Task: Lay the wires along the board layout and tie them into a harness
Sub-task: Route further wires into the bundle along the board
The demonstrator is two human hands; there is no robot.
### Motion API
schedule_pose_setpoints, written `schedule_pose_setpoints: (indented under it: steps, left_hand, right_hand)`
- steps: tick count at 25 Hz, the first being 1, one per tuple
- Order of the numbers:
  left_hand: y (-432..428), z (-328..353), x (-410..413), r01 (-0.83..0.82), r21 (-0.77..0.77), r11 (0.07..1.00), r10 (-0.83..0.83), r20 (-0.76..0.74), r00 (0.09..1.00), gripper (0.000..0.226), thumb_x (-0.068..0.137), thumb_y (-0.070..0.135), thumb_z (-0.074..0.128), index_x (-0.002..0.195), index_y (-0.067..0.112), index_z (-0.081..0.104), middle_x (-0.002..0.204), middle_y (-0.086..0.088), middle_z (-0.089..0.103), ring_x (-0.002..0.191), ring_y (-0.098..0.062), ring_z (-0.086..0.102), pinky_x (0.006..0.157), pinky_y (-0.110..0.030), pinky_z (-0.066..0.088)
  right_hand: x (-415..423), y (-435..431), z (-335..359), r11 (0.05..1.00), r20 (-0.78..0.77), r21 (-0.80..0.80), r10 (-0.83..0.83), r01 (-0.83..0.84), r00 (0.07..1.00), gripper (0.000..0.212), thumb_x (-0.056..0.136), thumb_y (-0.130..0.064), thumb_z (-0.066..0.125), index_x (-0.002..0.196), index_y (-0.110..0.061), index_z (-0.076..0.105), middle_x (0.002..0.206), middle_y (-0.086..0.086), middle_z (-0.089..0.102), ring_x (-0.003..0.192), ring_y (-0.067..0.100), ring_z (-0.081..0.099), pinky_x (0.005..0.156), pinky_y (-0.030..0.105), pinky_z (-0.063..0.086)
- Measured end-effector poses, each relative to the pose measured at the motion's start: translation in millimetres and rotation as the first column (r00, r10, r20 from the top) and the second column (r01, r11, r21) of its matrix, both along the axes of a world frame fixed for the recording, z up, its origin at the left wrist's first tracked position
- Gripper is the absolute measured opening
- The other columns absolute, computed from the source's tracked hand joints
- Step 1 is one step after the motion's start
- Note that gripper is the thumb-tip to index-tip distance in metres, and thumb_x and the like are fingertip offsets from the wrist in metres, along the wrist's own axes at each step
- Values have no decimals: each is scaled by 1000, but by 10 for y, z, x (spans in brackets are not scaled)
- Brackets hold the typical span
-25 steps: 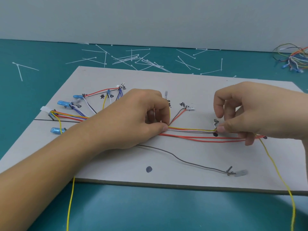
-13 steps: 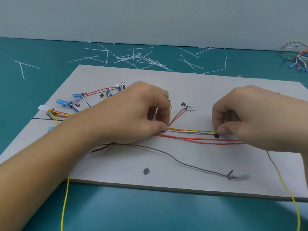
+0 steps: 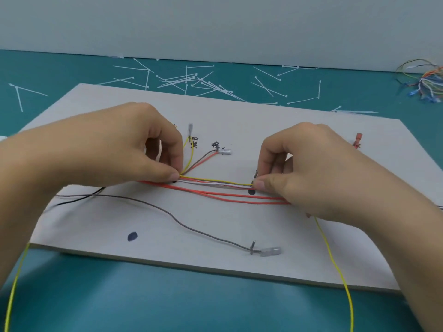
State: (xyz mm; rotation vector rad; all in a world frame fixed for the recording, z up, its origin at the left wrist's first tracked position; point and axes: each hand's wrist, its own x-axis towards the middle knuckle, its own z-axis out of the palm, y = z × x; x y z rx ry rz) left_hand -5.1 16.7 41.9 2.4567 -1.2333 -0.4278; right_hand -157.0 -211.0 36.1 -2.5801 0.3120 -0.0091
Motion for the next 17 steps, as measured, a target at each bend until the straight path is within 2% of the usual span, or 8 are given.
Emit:
schedule_pose_setpoints:
  steps: [3, 7, 10, 13, 17]
  left_hand:
    - [-58, -27, -91, -23, -48, 999, 28, 96, 995, 14, 69, 43, 79, 81, 48, 72, 75, 18, 66, 71, -5, 61, 62, -32, 52]
    - [-164, -65, -246, 32, -107, 994, -14, 160, 987, 20, 75, 21, 77, 72, 41, 72, 81, 23, 67, 76, -5, 62, 60, -26, 47]
    - [-262, -111, -328, 78, -190, 979, -43, 180, 983, 23, 75, 13, 78, 72, 35, 78, 68, 17, 69, 71, -8, 64, 61, -26, 50]
    - [-361, -194, -374, 133, -238, 962, -93, 171, 981, 23, 76, 9, 78, 76, 31, 80, 69, 14, 70, 69, -9, 65, 64, -27, 52]
    - [-449, -305, -387, 172, -306, 936, -134, 140, 981, 13, 80, 18, 81, 80, 31, 81, 69, 13, 68, 68, -10, 65, 62, -17, 47]
  right_hand:
    - [-13, -73, 31, 996, -56, 87, 5, 0, 998, 18, 85, -21, 80, 71, -21, 71, 56, -5, 65, 43, 12, 61, 37, 24, 50]
    - [-68, -199, 99, 996, -131, 93, 31, -19, 991, 15, 91, -21, 72, 77, -28, 71, 49, -8, 64, 37, 9, 57, 41, 21, 49]
    - [-100, -282, 135, 995, -162, 99, 42, -26, 986, 18, 92, -15, 70, 80, -28, 73, 52, -5, 65, 40, 14, 62, 49, 28, 51]
    - [-101, -321, 173, 989, -160, 149, 47, -22, 986, 19, 90, -10, 73, 77, -24, 76, 53, -2, 66, 41, 17, 64, 47, 26, 51]
    - [-108, -368, 143, 985, -184, 167, 60, -29, 981, 17, 88, -10, 74, 76, -22, 77, 54, 2, 68, 44, 19, 66, 49, 25, 51]
